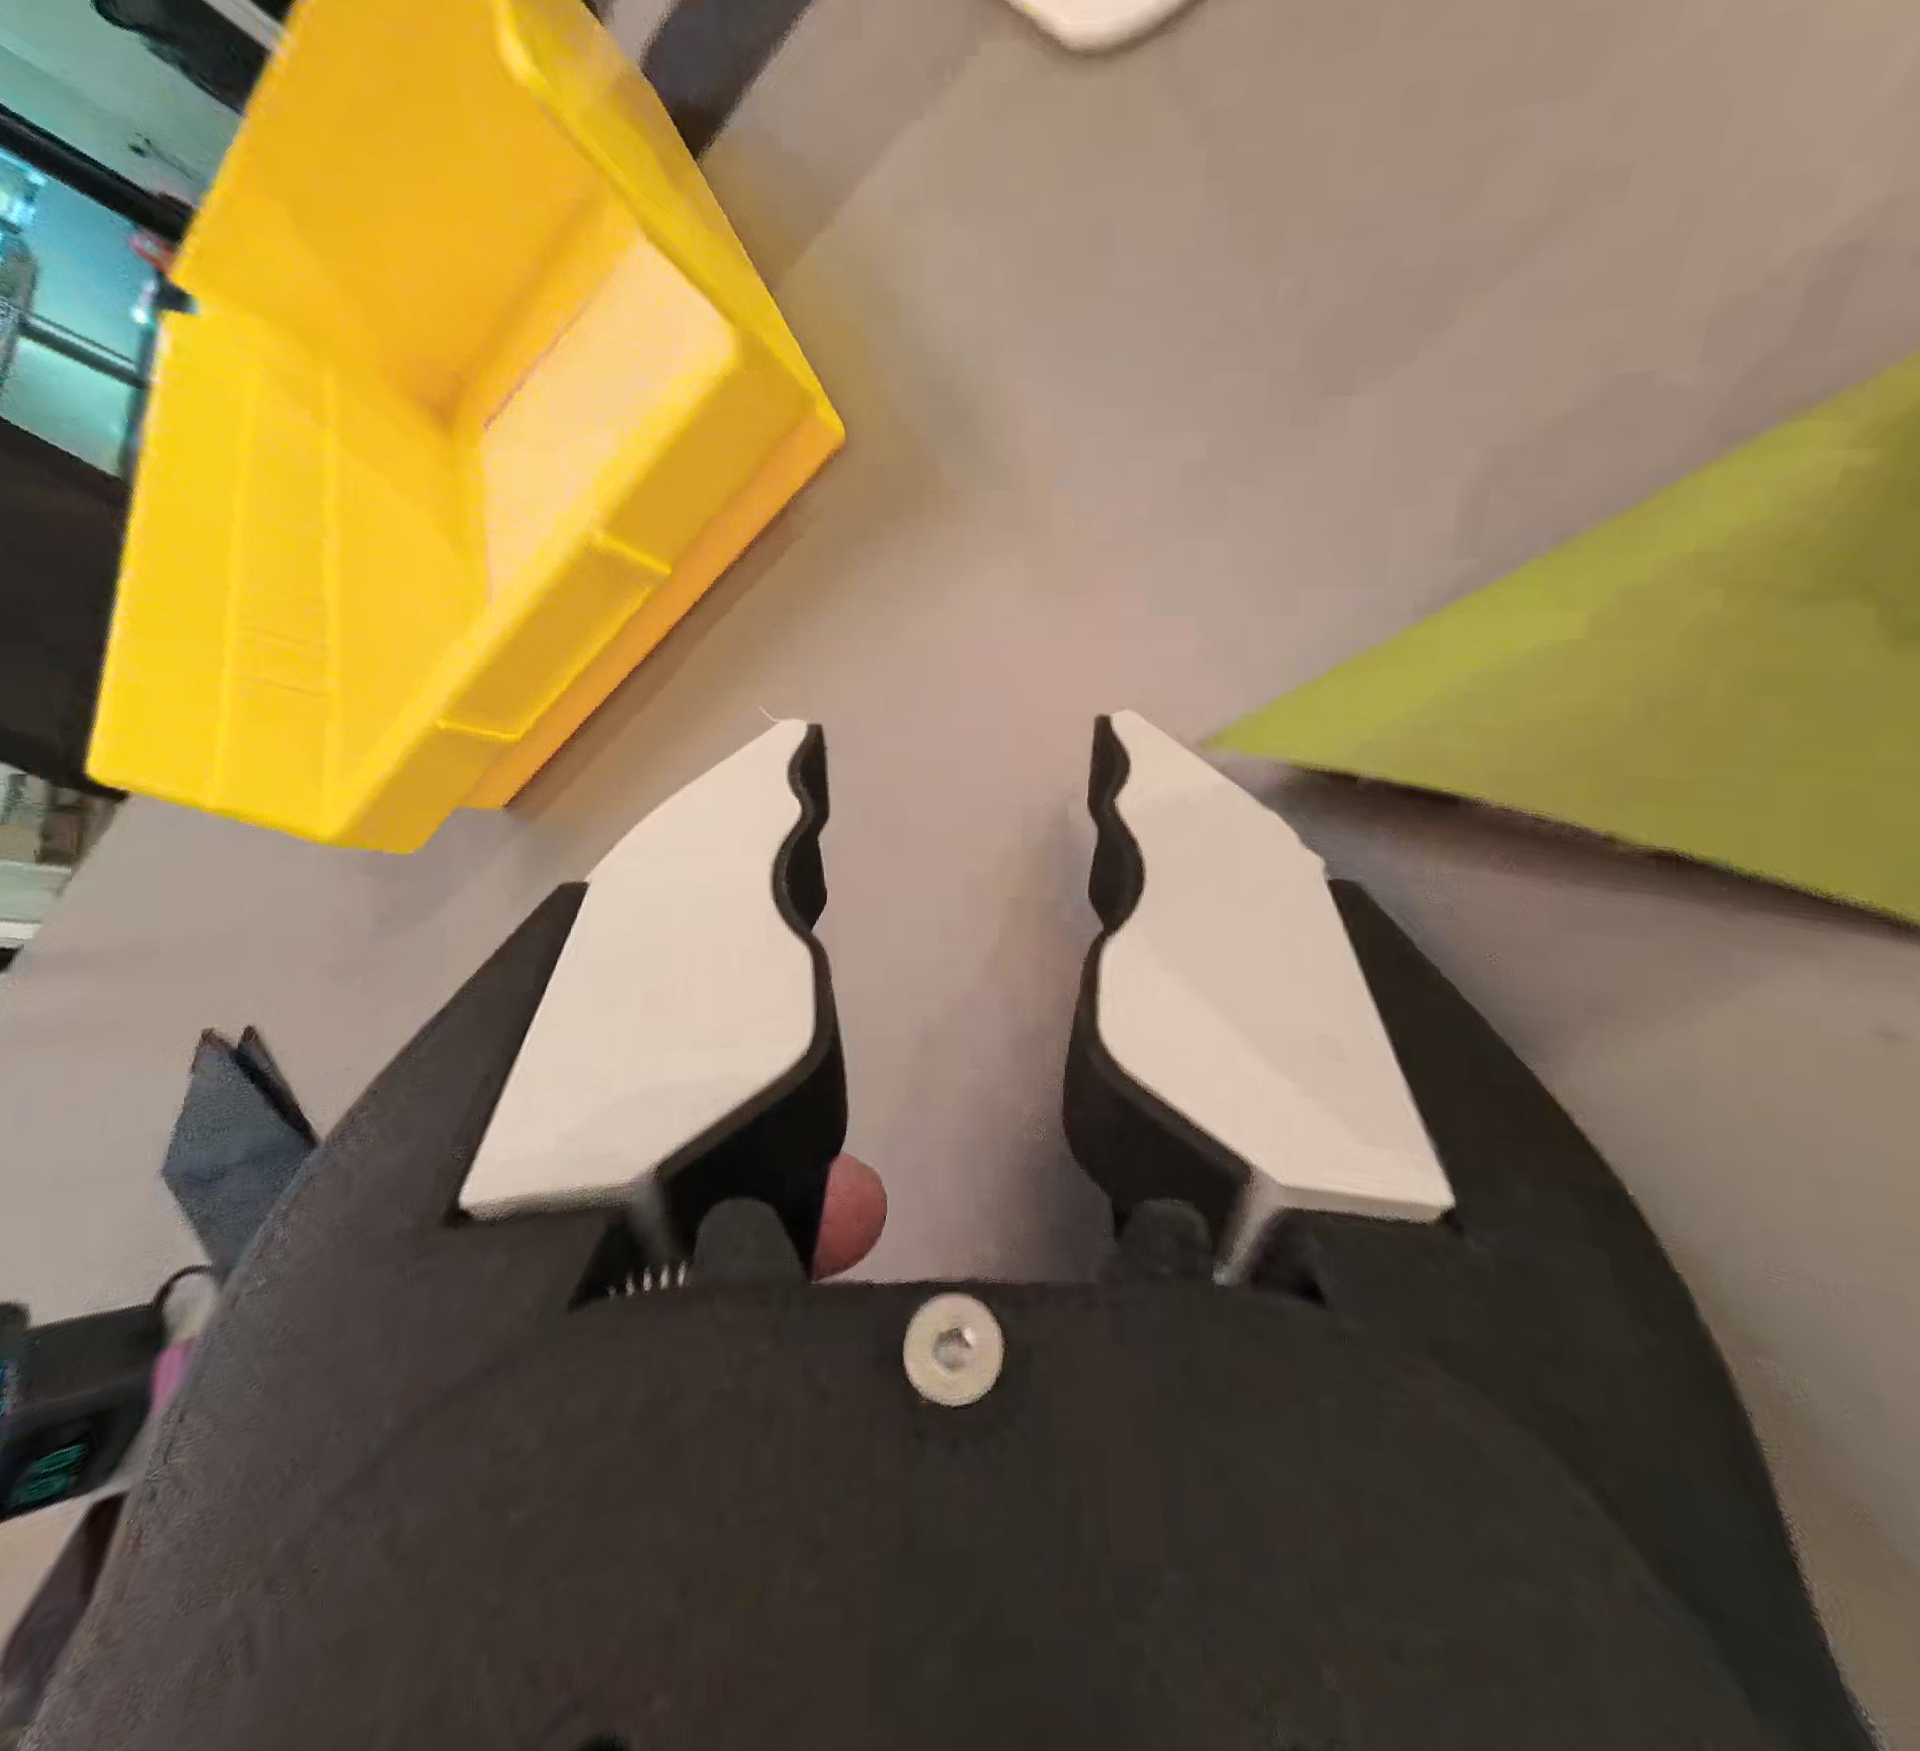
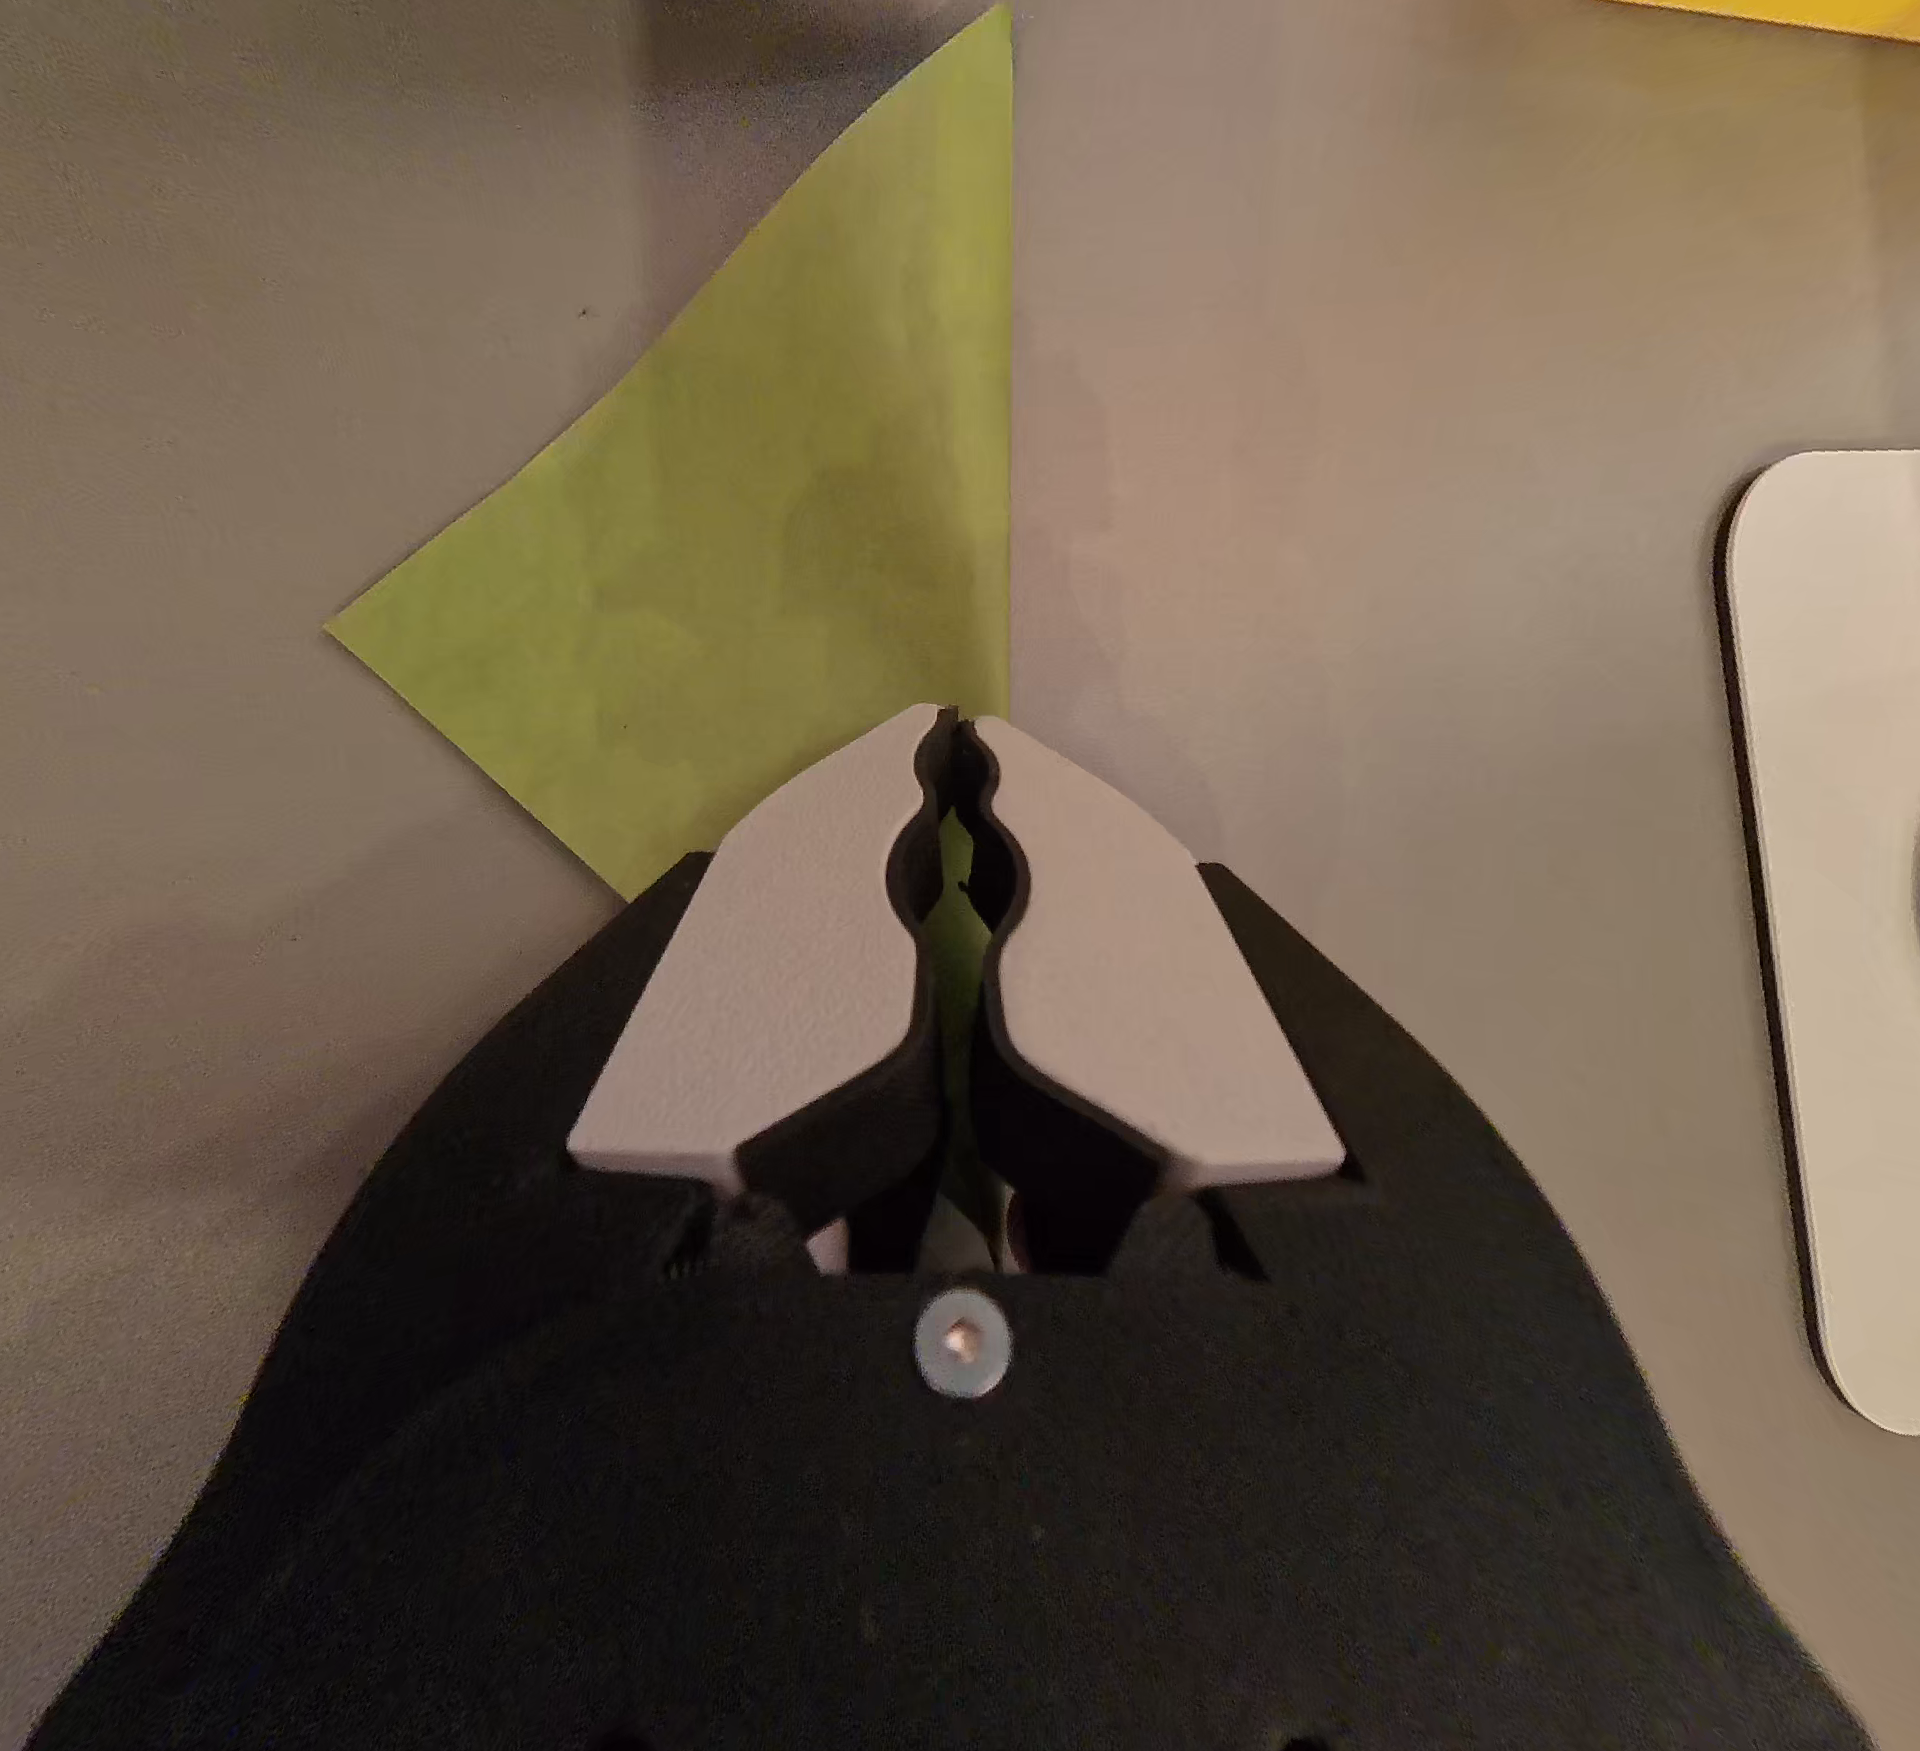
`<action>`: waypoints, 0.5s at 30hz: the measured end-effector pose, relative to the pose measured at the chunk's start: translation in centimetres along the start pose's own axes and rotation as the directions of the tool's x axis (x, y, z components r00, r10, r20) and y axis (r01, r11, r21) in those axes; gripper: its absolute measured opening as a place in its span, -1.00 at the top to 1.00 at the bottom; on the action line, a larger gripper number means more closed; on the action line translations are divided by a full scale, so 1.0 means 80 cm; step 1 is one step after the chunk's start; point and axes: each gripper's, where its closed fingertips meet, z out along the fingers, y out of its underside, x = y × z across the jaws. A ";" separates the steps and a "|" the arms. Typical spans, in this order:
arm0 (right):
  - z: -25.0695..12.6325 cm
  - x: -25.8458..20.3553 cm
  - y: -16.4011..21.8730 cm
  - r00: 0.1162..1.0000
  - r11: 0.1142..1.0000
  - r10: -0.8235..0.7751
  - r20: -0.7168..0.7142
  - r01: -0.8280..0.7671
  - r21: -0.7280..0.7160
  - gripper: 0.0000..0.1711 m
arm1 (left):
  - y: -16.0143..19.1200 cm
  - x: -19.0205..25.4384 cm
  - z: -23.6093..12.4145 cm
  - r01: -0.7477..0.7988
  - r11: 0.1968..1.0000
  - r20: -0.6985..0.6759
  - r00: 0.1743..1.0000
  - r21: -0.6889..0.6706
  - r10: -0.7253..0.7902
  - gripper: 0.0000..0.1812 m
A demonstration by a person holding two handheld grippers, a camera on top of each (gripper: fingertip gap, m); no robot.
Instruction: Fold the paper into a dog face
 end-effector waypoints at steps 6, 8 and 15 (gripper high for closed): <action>0.000 0.000 0.000 1.000 1.000 0.001 0.000 -0.001 0.002 1.00 | -0.070 0.034 -0.026 -0.029 0.981 -0.029 0.999 0.194 0.035 0.46; 0.000 0.000 0.000 1.000 1.000 0.002 0.001 -0.002 0.004 1.00 | -0.061 0.056 -0.013 -0.129 0.981 -0.024 0.991 0.147 0.134 0.38; 0.000 0.000 0.000 1.000 1.000 -0.002 0.000 0.002 0.005 1.00 | -0.036 0.058 0.004 -0.243 0.968 0.031 0.970 0.067 0.242 0.53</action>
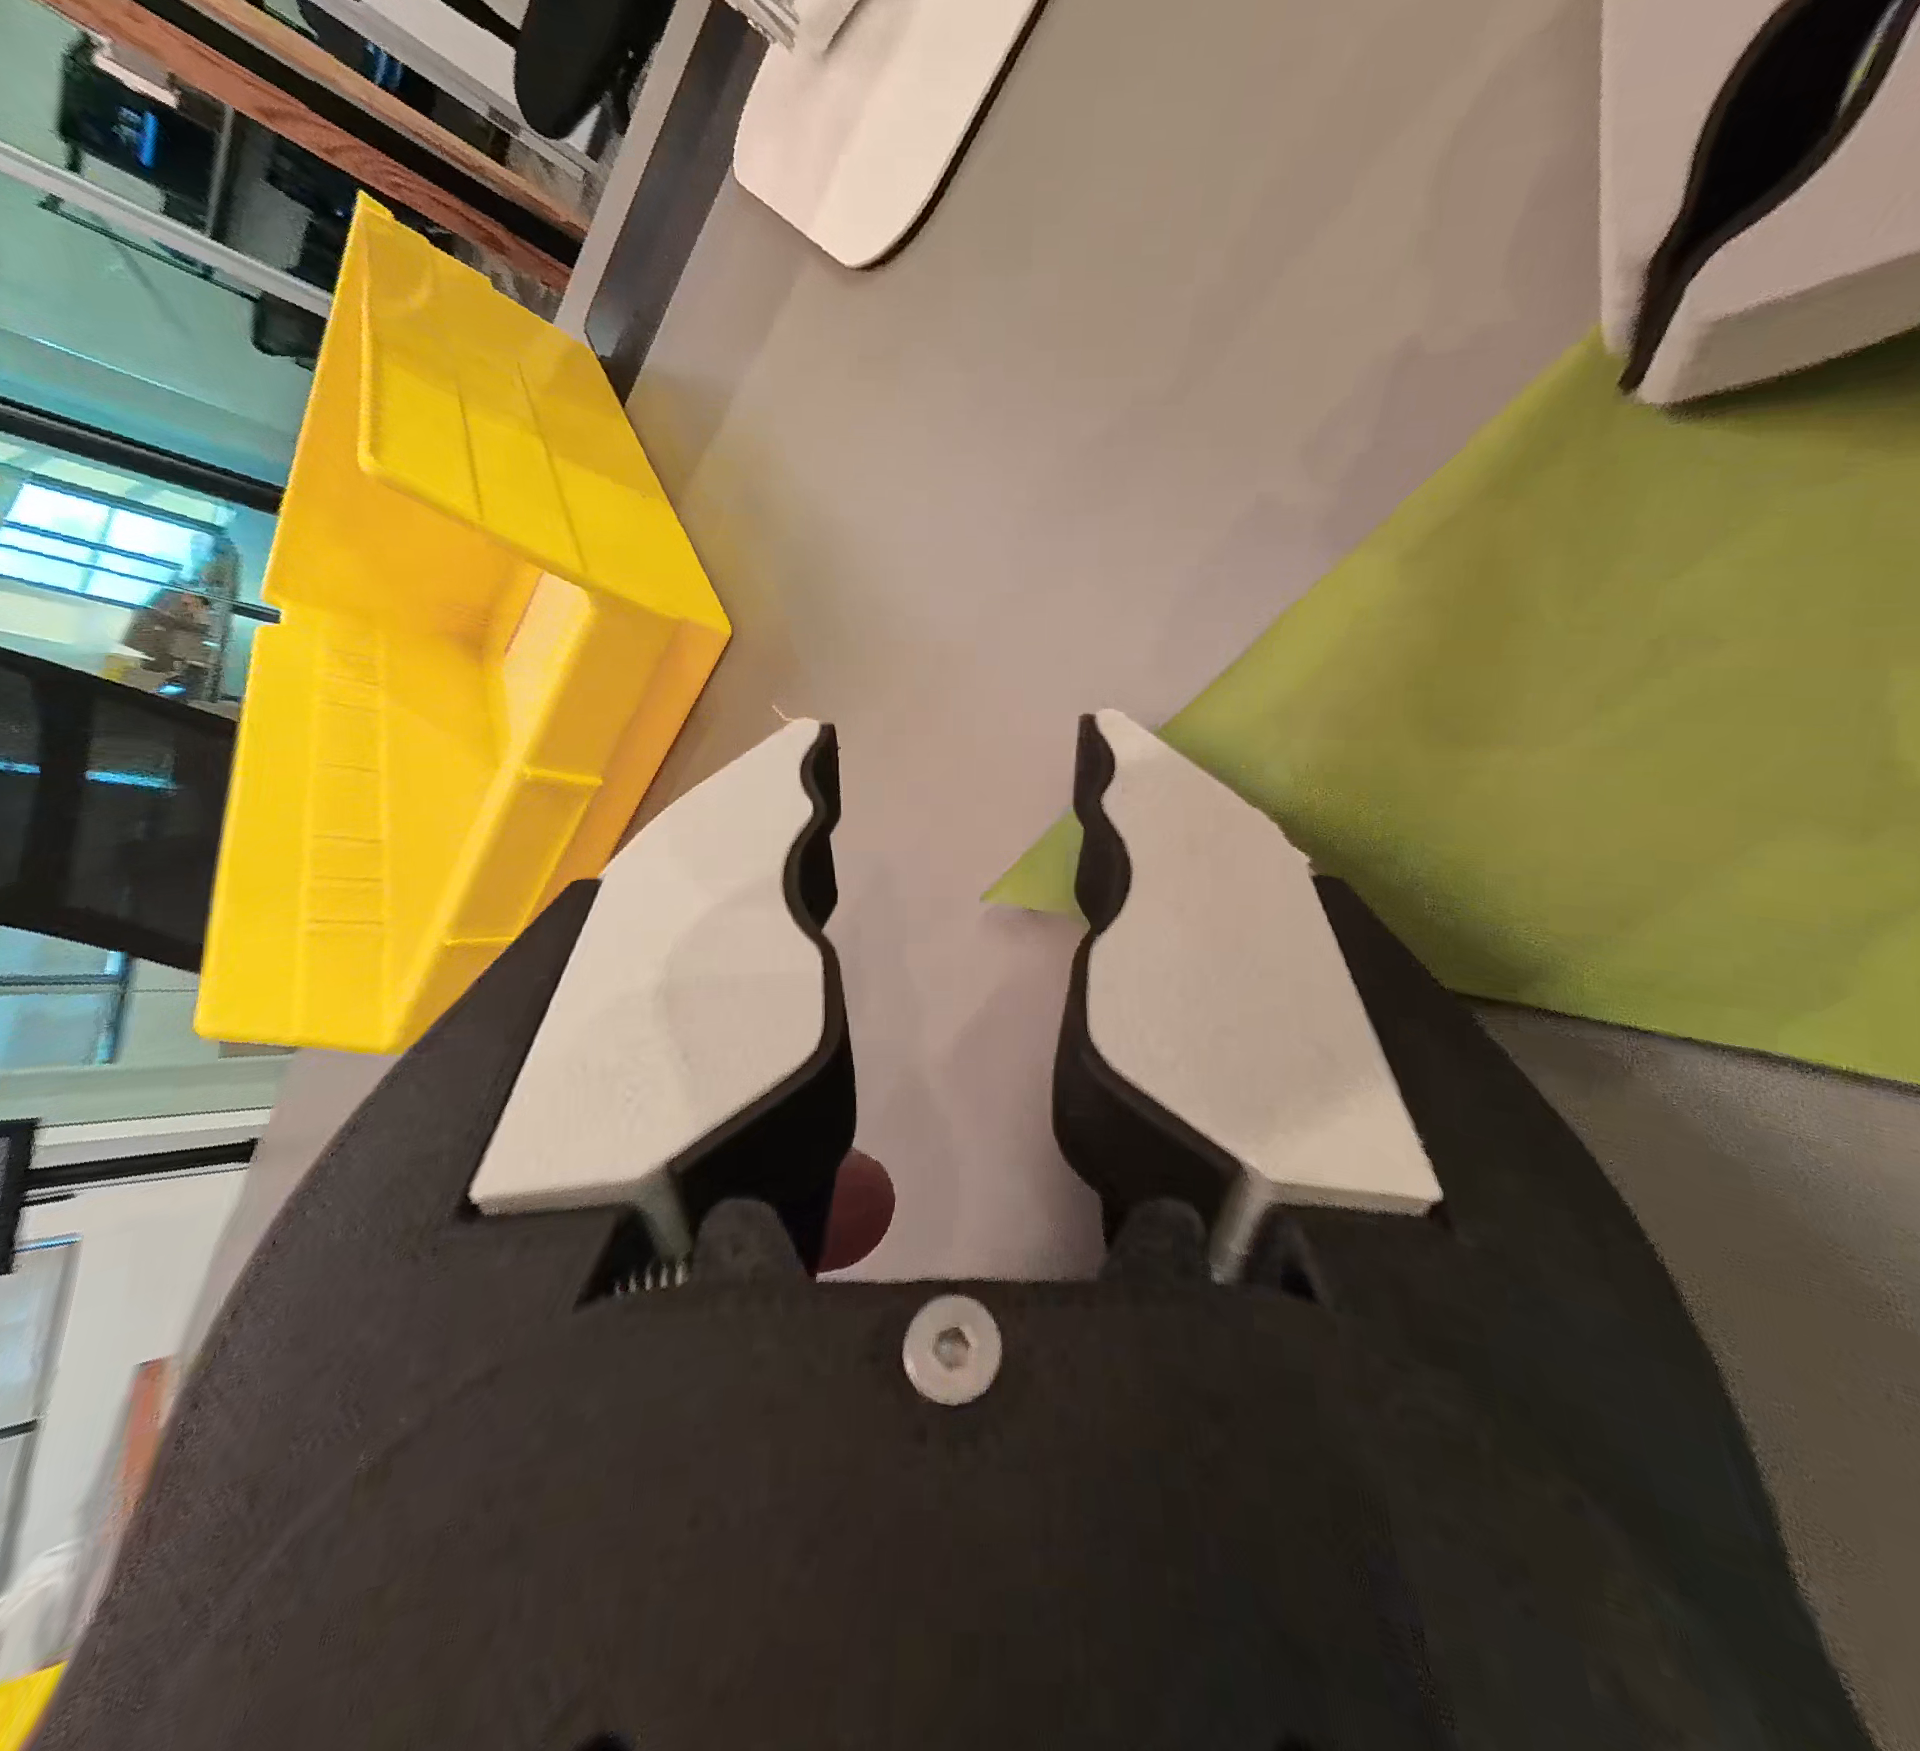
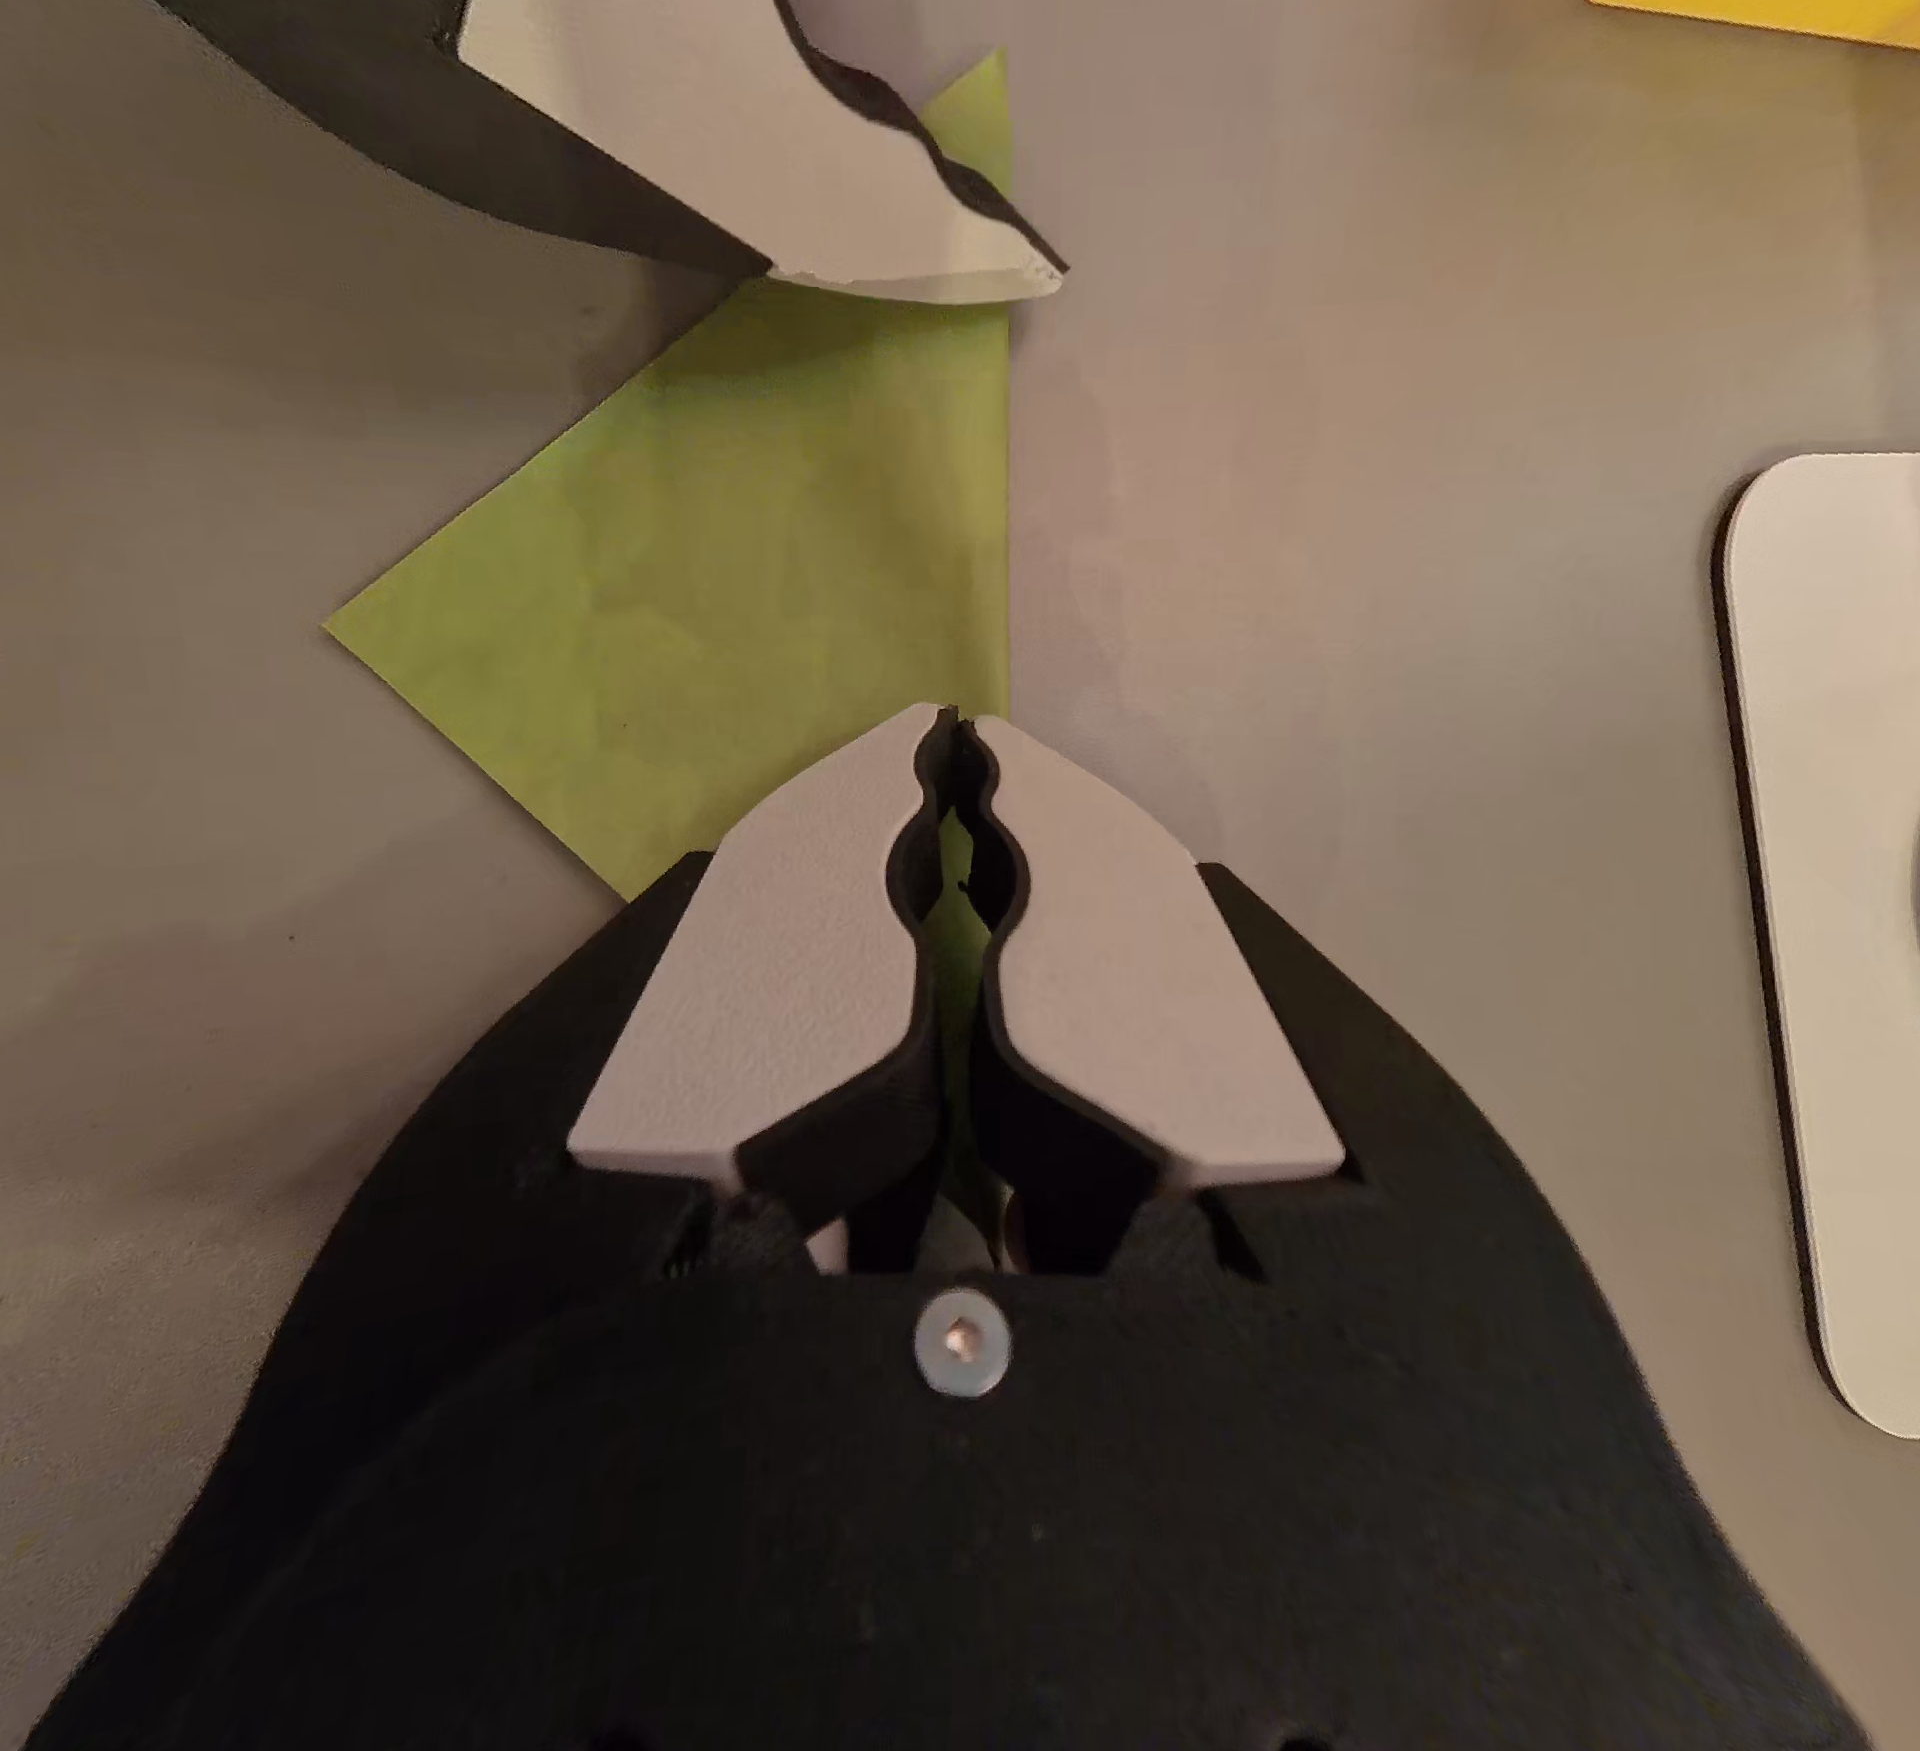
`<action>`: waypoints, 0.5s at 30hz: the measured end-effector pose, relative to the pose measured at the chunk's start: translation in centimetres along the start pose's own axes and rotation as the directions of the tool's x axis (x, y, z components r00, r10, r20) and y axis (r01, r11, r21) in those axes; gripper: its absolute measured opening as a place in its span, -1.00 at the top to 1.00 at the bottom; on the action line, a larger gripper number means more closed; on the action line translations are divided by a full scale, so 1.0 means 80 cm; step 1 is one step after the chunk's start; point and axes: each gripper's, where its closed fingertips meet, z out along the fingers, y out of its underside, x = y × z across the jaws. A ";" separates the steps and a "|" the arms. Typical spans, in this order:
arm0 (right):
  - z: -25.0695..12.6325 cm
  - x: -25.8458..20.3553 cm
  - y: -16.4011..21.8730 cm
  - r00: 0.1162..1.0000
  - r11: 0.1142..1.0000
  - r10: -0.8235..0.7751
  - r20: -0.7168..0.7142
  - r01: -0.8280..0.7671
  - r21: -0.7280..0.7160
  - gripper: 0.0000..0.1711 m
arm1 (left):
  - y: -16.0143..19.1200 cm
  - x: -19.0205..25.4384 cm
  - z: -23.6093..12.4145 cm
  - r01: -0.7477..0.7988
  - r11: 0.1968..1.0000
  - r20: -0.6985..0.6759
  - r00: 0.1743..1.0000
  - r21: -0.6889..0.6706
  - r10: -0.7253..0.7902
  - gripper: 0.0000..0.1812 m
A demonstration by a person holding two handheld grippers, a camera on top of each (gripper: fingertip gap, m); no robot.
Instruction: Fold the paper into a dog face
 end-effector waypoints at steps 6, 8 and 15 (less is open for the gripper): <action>0.000 0.000 0.000 1.000 1.000 -0.008 -0.004 0.008 0.000 1.00 | 0.024 -0.015 -0.002 -0.013 0.999 0.035 0.999 -0.043 0.014 0.54; 0.000 0.000 0.000 1.000 1.000 -0.009 -0.006 0.009 0.001 1.00 | 0.008 -0.025 -0.013 0.031 0.999 0.056 0.998 0.014 -0.032 0.55; 0.000 0.000 0.000 1.000 1.000 -0.006 -0.007 0.006 0.003 1.00 | -0.033 0.017 -0.011 -0.168 0.985 0.083 0.983 0.047 0.164 0.36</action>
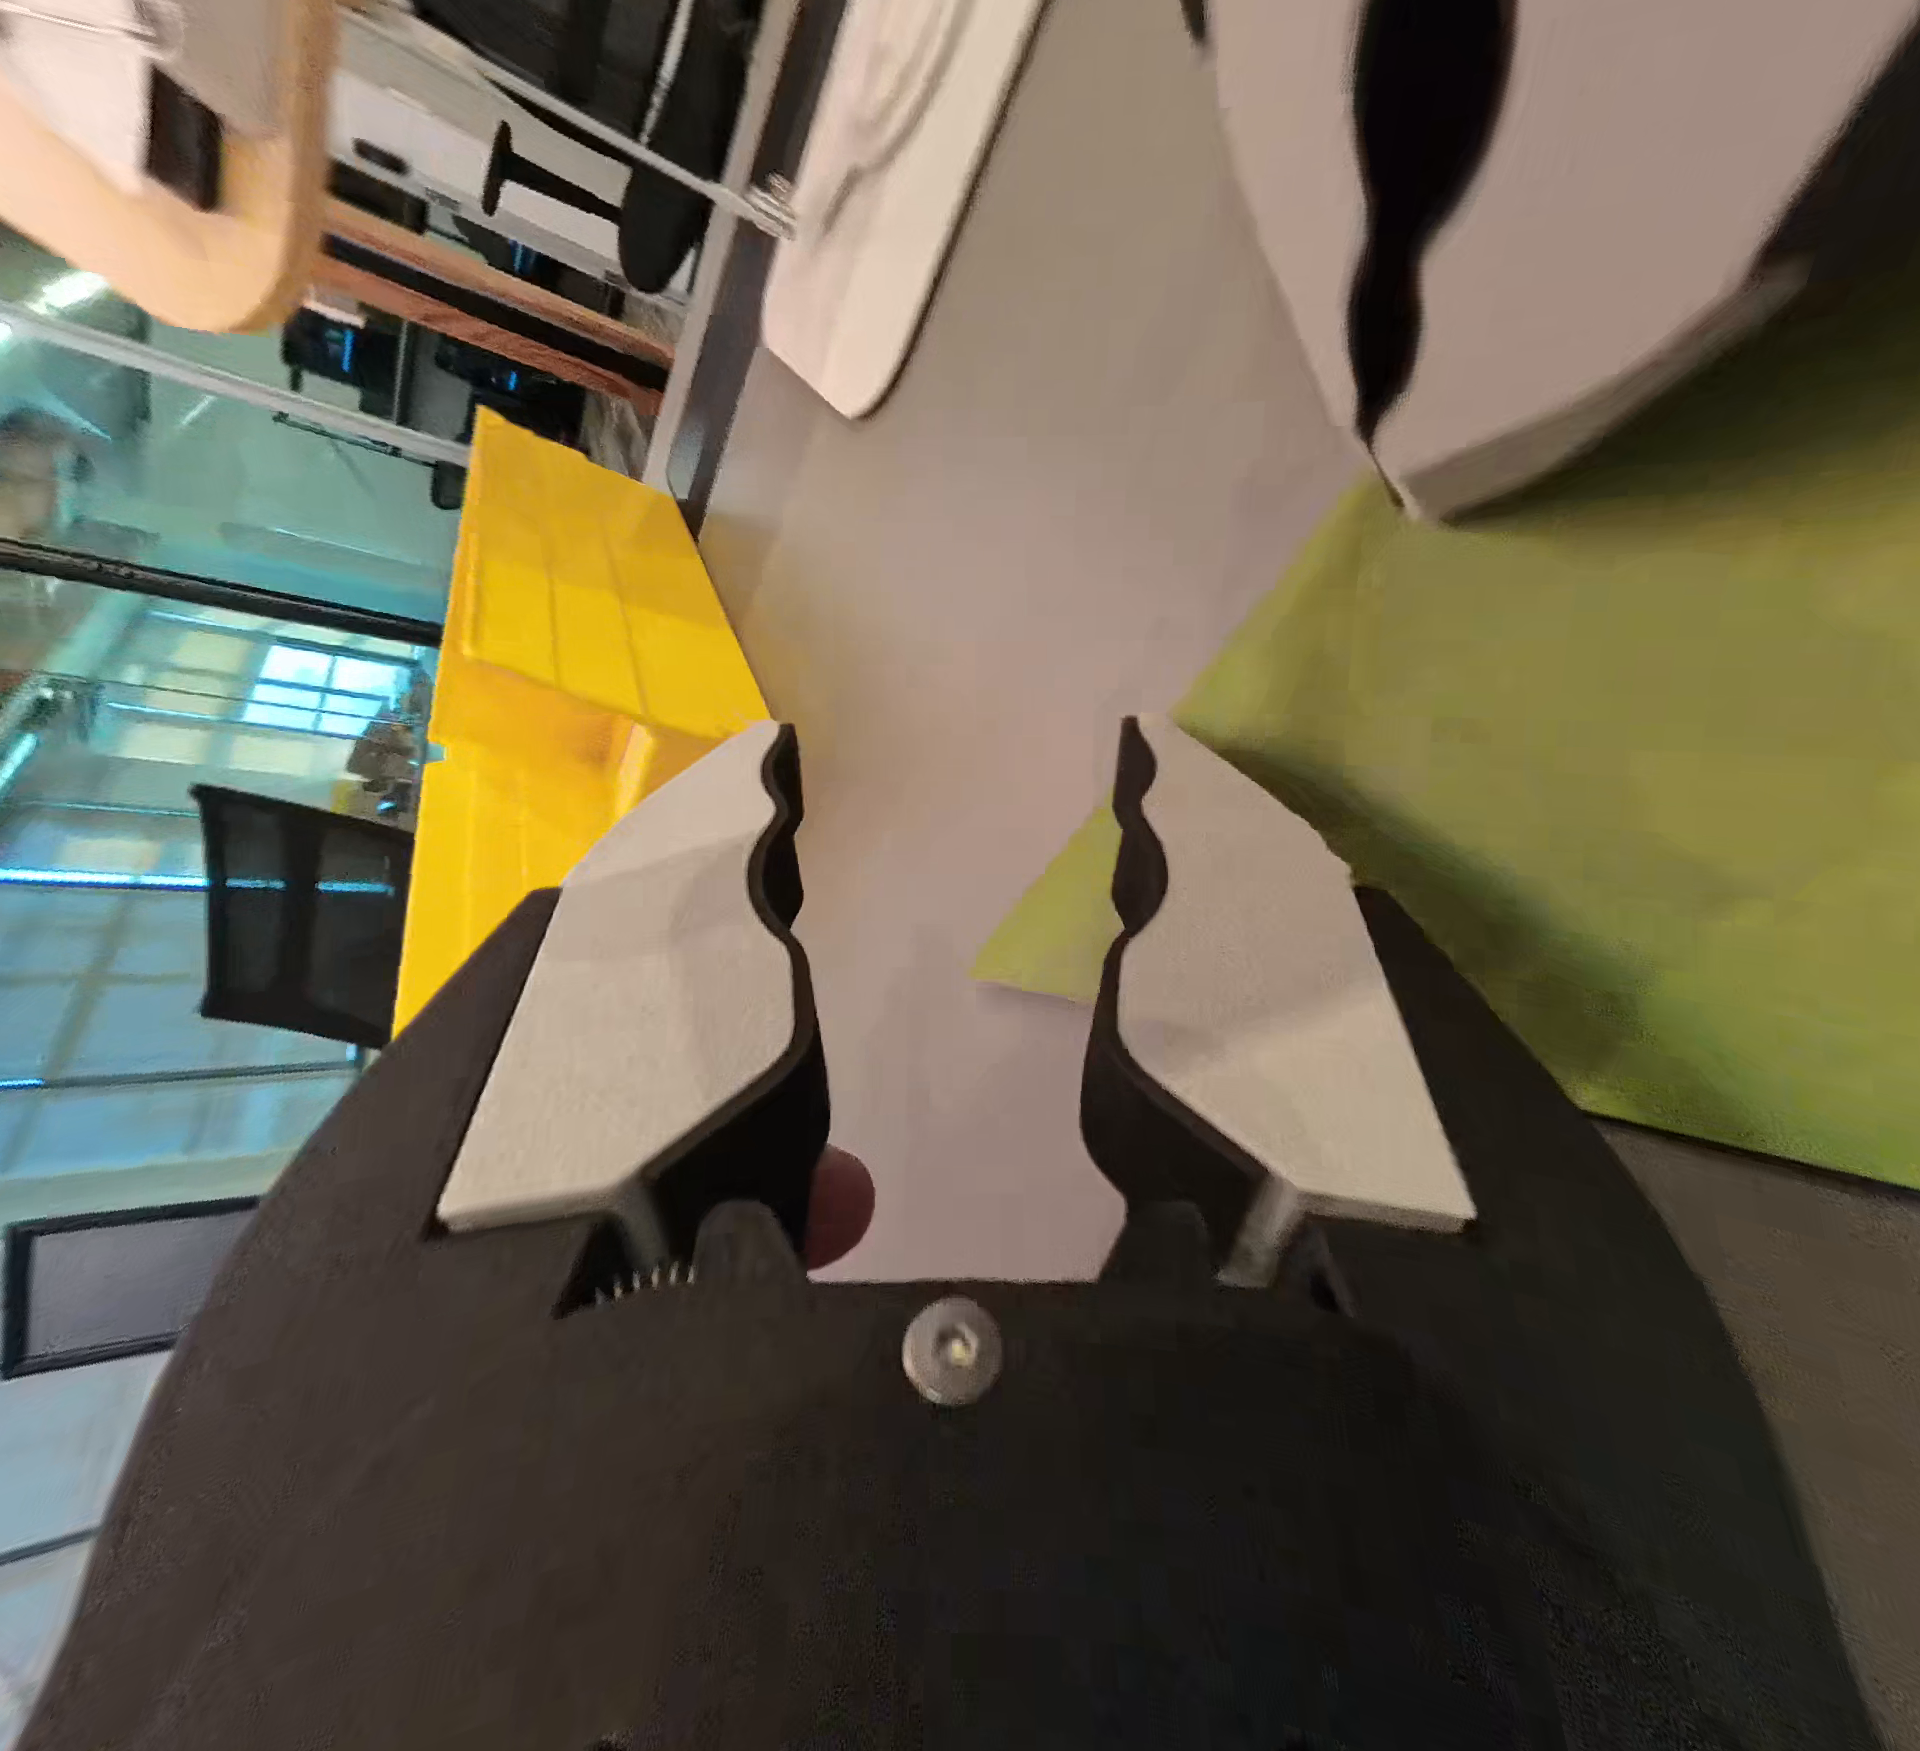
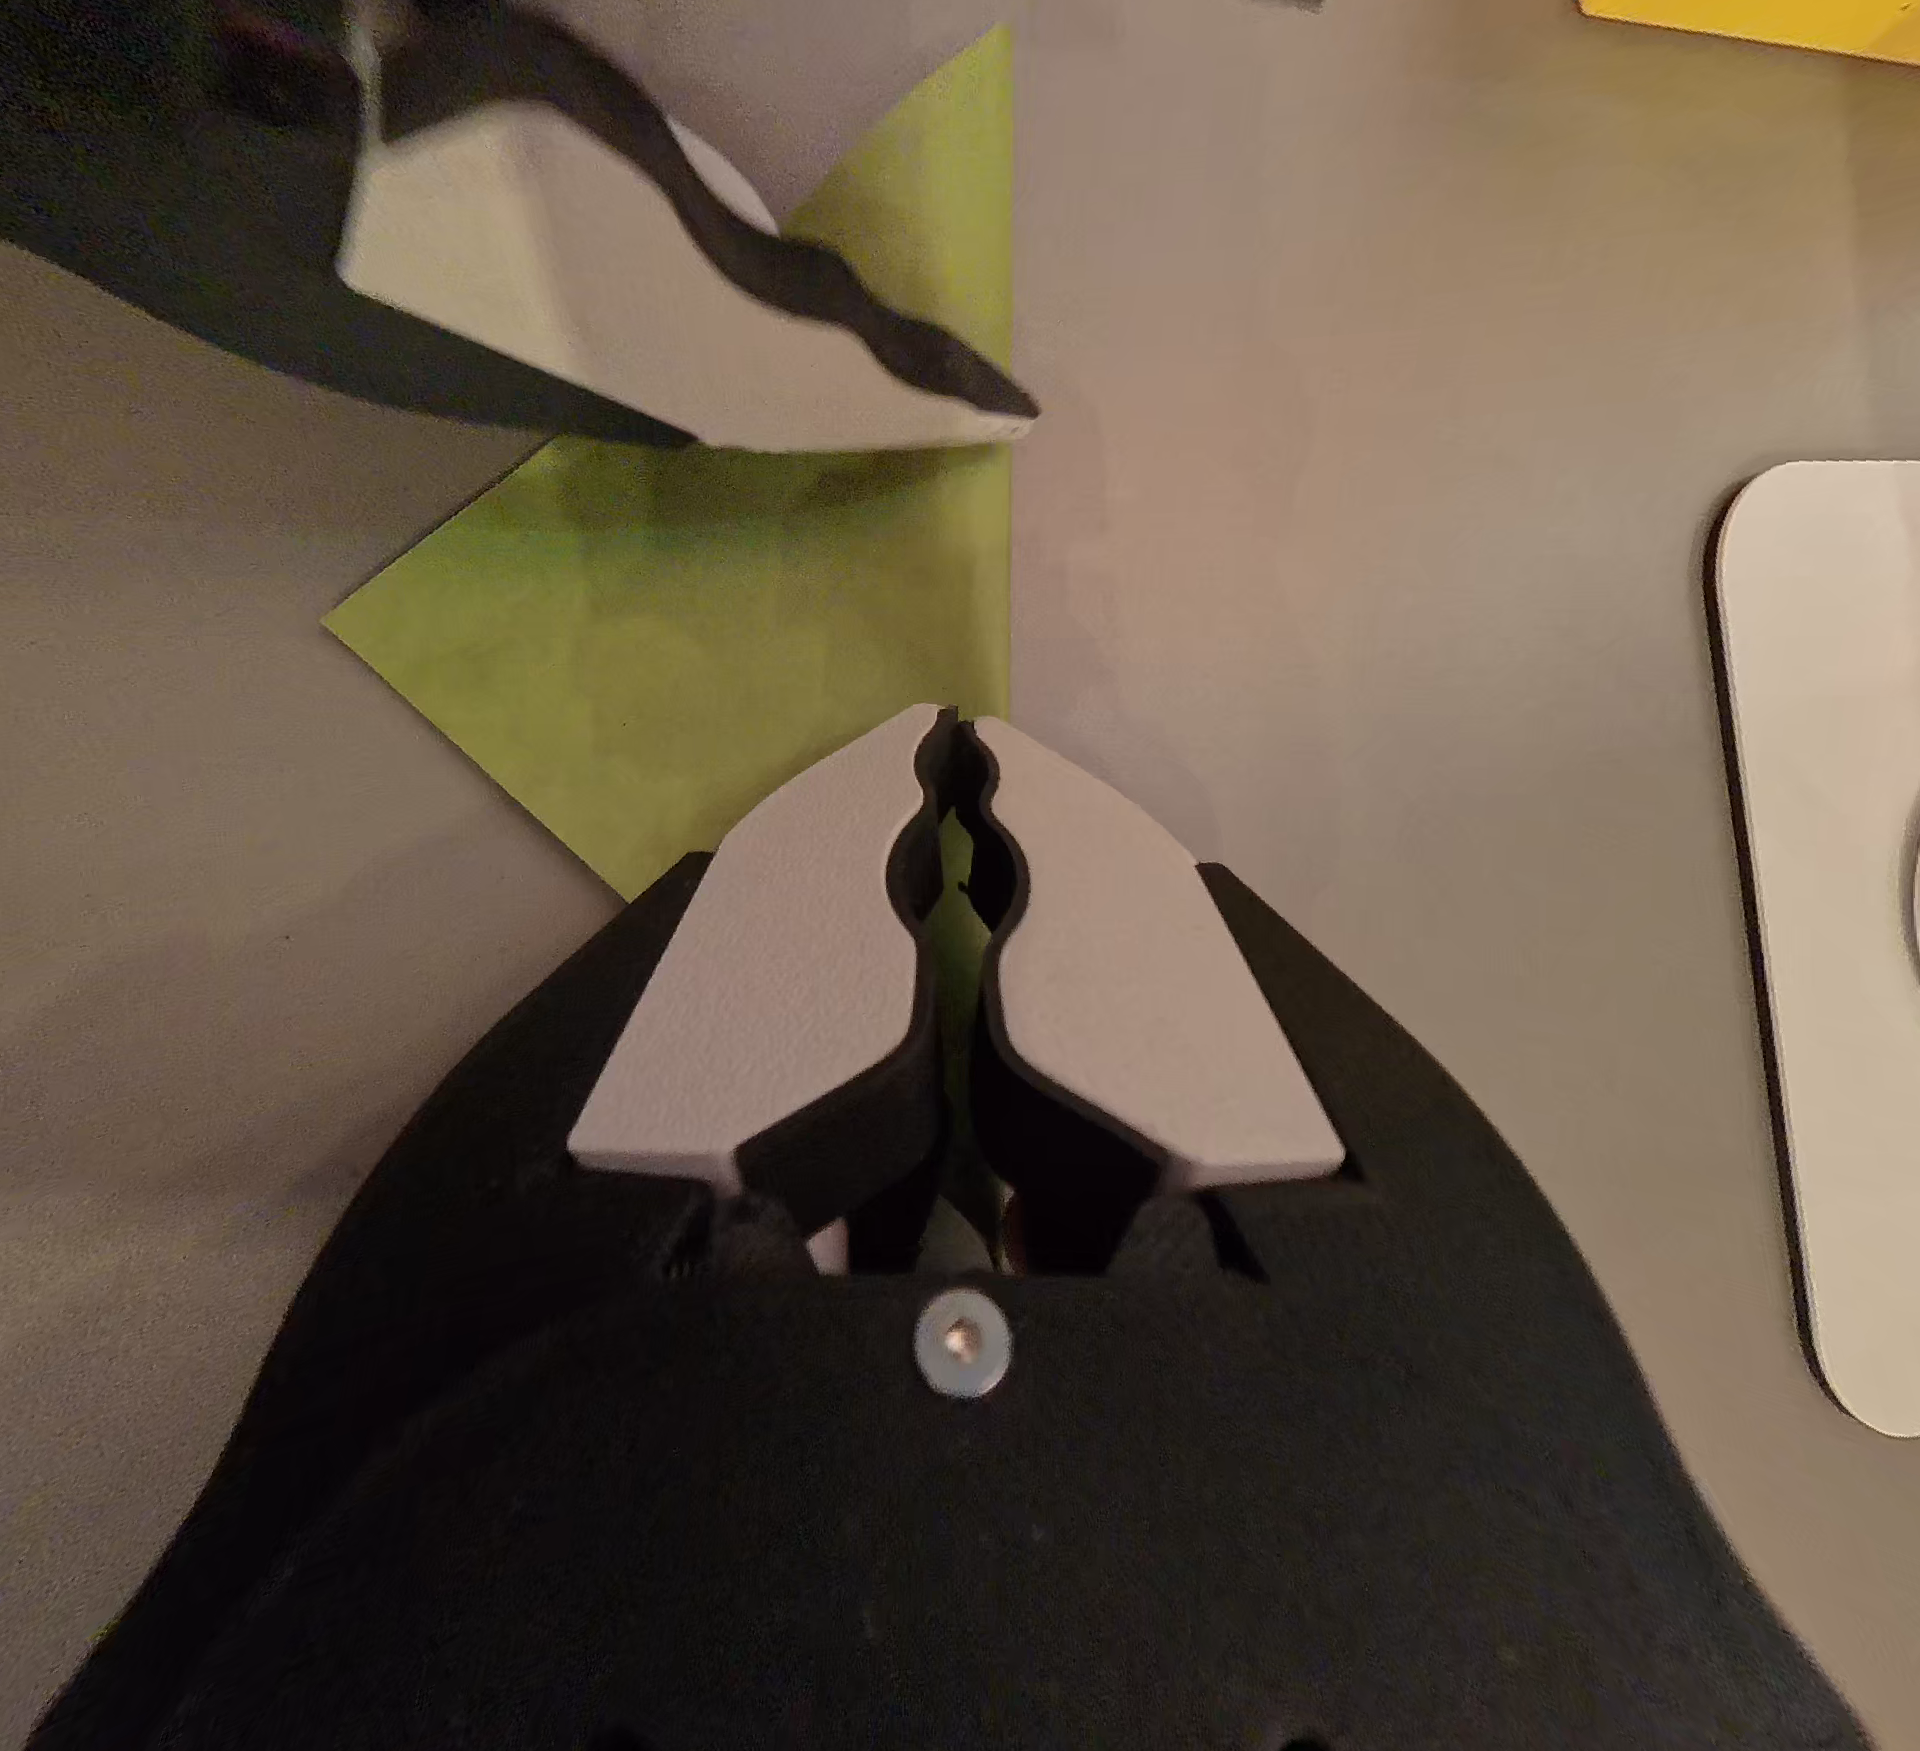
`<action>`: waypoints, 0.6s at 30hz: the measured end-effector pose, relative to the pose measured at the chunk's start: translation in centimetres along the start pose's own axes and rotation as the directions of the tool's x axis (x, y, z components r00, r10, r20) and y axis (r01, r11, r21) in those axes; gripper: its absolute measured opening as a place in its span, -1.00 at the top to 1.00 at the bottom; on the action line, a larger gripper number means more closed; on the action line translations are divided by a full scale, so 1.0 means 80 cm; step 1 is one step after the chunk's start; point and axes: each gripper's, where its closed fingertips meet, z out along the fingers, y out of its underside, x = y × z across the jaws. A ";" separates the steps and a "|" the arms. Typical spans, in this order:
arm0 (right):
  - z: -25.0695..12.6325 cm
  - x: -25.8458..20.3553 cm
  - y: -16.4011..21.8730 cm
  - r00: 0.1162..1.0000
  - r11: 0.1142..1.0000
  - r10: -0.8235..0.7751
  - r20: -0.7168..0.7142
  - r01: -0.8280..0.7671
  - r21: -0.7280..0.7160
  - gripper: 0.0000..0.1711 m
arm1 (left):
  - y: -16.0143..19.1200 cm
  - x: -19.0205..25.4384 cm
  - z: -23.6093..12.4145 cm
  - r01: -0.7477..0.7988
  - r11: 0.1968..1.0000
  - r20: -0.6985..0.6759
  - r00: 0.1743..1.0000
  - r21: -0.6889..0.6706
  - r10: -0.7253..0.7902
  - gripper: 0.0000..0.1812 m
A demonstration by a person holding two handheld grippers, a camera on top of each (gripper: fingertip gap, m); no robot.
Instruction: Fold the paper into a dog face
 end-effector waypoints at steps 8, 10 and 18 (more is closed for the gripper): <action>0.000 0.000 0.000 1.000 1.000 -0.001 0.005 0.001 0.002 1.00 | 0.018 -0.001 0.005 -0.149 0.989 0.042 0.988 0.001 0.149 0.56; 0.000 0.000 0.000 1.000 1.000 -0.003 0.003 0.003 0.003 1.00 | 0.019 0.000 0.005 -0.175 0.985 0.039 0.984 0.004 0.175 0.58; 0.000 0.000 0.000 1.000 1.000 -0.005 0.000 0.005 -0.001 1.00 | 0.046 -0.004 0.002 -0.202 0.979 -0.012 0.979 -0.014 0.202 0.68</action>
